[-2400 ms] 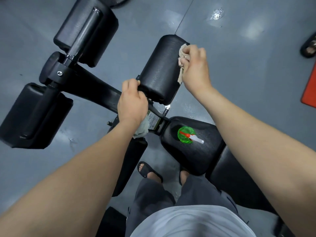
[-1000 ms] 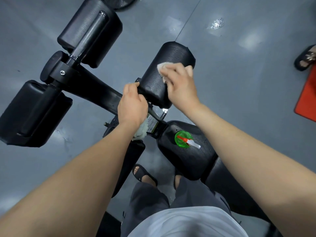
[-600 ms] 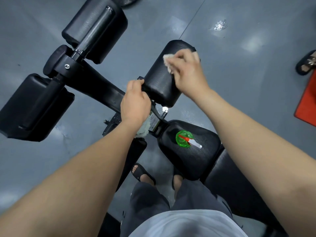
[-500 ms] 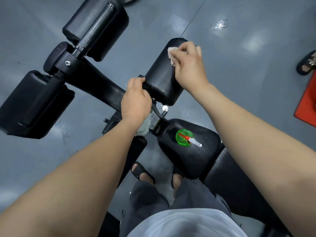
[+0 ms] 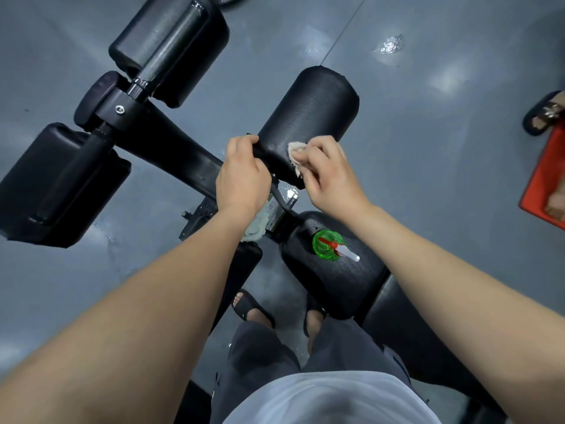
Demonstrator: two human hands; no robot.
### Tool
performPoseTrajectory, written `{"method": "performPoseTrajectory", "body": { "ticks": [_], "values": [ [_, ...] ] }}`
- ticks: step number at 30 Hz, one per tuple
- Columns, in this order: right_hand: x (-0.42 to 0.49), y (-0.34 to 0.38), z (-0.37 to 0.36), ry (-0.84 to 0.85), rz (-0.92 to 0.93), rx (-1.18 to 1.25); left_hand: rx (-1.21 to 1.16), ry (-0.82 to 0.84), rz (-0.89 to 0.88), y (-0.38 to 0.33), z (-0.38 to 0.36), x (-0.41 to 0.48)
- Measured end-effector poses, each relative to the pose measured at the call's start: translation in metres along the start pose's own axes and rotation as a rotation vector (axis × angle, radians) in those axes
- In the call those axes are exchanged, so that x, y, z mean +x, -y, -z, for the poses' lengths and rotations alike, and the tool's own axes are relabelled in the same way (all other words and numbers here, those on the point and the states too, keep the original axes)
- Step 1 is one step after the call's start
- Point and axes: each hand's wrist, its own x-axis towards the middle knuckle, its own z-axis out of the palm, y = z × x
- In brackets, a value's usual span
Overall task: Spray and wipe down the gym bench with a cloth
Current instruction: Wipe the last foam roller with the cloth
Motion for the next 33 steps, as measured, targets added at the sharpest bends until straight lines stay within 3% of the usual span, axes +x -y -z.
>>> {"method": "performPoseTrajectory", "body": {
  "ticks": [10,14,22,33],
  "values": [
    [0.023,0.006,-0.008,-0.028,0.131,-0.099,0.008,0.007,-0.018,0.002,0.000,0.001],
    [0.048,-0.022,-0.002,-0.148,0.000,-0.162,-0.004,0.016,-0.016,0.003,0.000,0.000],
    [0.095,-0.052,0.015,-0.204,-0.243,-0.212,-0.013,0.022,-0.014,0.000,0.001,-0.001],
    [0.090,-0.071,0.023,-0.156,-0.539,0.042,-0.007,0.030,0.016,-0.002,0.003,-0.001]
  ]
}}
